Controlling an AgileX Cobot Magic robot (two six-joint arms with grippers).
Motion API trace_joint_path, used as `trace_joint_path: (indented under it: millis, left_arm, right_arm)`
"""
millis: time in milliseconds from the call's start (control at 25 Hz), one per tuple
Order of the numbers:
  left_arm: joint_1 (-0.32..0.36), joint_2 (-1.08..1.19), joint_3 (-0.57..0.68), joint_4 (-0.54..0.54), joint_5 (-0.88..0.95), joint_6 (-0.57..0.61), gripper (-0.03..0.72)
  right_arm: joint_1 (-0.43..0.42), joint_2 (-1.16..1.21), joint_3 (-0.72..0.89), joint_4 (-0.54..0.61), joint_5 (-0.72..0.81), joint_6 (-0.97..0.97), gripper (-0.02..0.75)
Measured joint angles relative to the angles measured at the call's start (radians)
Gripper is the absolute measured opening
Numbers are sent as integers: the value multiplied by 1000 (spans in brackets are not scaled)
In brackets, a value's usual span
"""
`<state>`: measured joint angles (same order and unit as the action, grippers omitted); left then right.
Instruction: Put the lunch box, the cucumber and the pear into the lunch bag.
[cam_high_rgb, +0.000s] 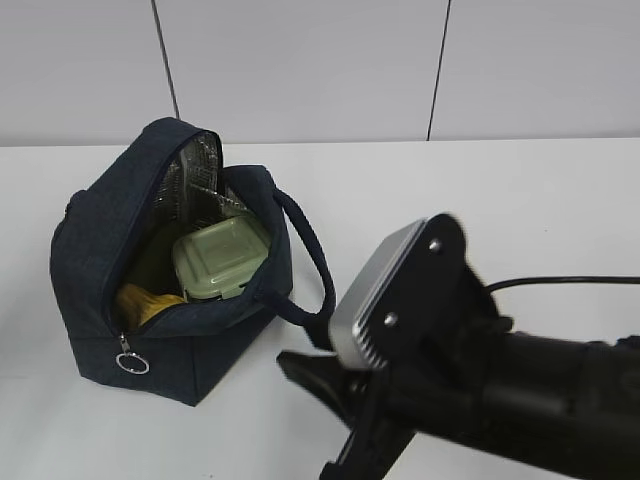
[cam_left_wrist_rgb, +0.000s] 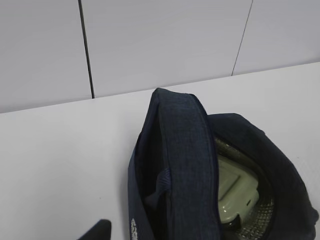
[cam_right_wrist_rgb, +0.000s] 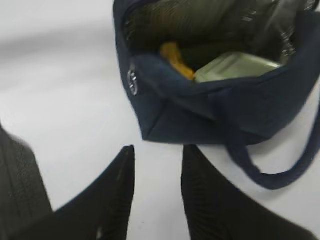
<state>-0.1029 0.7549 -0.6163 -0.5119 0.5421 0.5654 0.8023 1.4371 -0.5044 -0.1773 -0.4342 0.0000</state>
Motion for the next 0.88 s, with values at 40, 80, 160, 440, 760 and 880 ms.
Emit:
trace_joint_path:
  millis: [40,80,160,440,760,880]
  left_arm:
    - [0,0,0,0,0,0,387]
    - [0,0,0,0,0,0,388]
    - [0,0,0,0,0,2,388]
    - [0,0,0,0,0,2,386]
    - [0,0,0,0,0,2,386]
    - [0,0,0,0,0,2,386]
  right_arm:
    - [17,38,-5,-8,-2,0,262]
    - [31,76,-15,-10,-5,0,288]
    - [47,144,-42,-12,-6,18,368]
    - [53,326,-182,-56,-19,70,467]
    - [79,455,-311,-99,-19,81,468]
    - [88,500,-369,-104,-3,83,468]
